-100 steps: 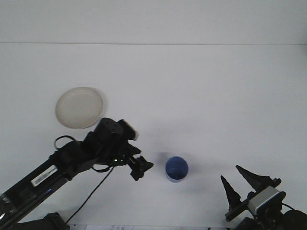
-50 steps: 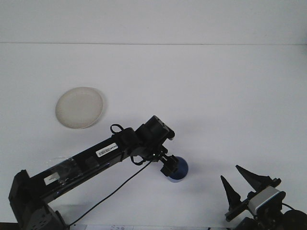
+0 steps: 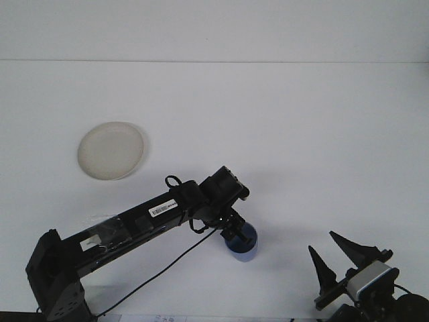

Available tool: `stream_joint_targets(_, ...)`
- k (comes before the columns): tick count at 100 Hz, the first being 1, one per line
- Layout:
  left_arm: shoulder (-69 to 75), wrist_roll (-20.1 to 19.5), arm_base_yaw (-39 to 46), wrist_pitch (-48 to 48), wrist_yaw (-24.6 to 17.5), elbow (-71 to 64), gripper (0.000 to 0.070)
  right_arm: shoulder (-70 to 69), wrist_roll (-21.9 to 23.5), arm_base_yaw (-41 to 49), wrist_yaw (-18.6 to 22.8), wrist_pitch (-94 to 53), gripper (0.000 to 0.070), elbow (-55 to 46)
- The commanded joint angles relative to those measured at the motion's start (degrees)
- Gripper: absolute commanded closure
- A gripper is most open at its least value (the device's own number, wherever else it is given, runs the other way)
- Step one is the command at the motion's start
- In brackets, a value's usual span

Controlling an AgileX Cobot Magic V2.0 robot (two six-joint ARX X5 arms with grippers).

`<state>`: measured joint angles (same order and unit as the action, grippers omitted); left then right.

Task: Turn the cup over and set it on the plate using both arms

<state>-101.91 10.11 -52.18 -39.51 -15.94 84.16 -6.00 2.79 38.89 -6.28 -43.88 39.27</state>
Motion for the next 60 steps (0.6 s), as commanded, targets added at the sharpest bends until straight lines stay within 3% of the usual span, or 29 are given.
stream_joint_targets(1,-1.4,-0.4,-0.8,0.0,0.1,1.4,0.0689,-0.1,0.0,0.5,-0.2,0.6,0.0311,0.2)
stream_joint_targets(35,1.4,-4.8,1.1,-7.2,4.6,5.3,0.069,-0.1,0.0,0.5,-0.2,0.6,0.0311,0.2)
stream_joint_targets(60,12.1,-10.8,11.5,-14.8,17.2,8.4,0.0691,-0.1,0.2,0.5,-0.2,0.6,0.0311,0.2)
